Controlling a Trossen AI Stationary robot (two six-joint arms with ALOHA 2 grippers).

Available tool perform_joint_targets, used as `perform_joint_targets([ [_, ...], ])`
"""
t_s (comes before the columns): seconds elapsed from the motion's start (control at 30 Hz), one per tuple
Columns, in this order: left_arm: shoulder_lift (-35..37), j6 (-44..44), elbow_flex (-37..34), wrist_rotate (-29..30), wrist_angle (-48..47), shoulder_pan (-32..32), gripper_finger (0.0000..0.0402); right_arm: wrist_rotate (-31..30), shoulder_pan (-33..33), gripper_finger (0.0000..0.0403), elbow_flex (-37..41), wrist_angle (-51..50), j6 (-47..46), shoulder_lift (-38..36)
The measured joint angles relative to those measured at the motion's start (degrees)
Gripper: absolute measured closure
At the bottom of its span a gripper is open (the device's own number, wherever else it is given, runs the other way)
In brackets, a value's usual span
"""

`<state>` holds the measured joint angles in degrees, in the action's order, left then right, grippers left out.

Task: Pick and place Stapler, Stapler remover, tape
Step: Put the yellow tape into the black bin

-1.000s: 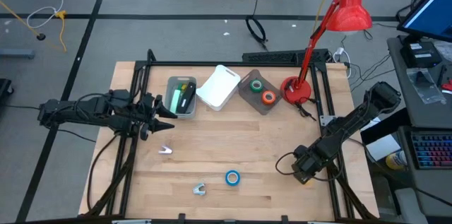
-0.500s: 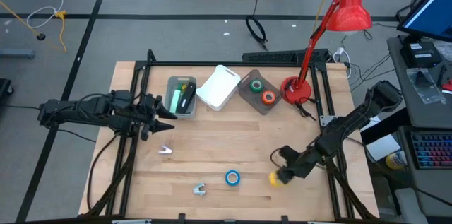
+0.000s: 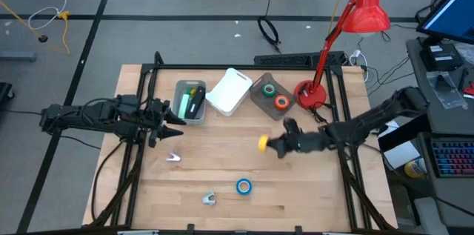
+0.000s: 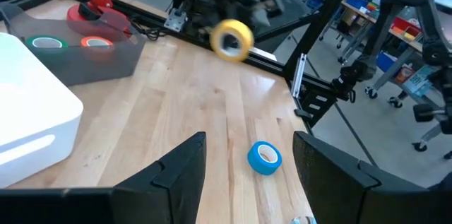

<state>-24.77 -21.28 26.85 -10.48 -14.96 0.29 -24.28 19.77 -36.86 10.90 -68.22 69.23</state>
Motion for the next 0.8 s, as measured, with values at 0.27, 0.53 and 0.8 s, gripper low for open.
perform_joint_targets([
  [0.27,0.0,0.0,0.0,0.0,0.0,0.0,0.0188,0.2,-13.8,0.0372,0.0,0.1,16.2,-2.5],
  [0.53,0.0,-0.5,0.0,0.0,0.1,0.0,0.0188,0.5,-23.9,0.0372,-2.2,-4.6,34.2,-3.1],
  [0.8,0.0,-0.2,0.0,0.0,0.1,0.0,0.0188,0.5,-31.5,0.0372,-14.2,-26.8,50.6,-2.8],
])
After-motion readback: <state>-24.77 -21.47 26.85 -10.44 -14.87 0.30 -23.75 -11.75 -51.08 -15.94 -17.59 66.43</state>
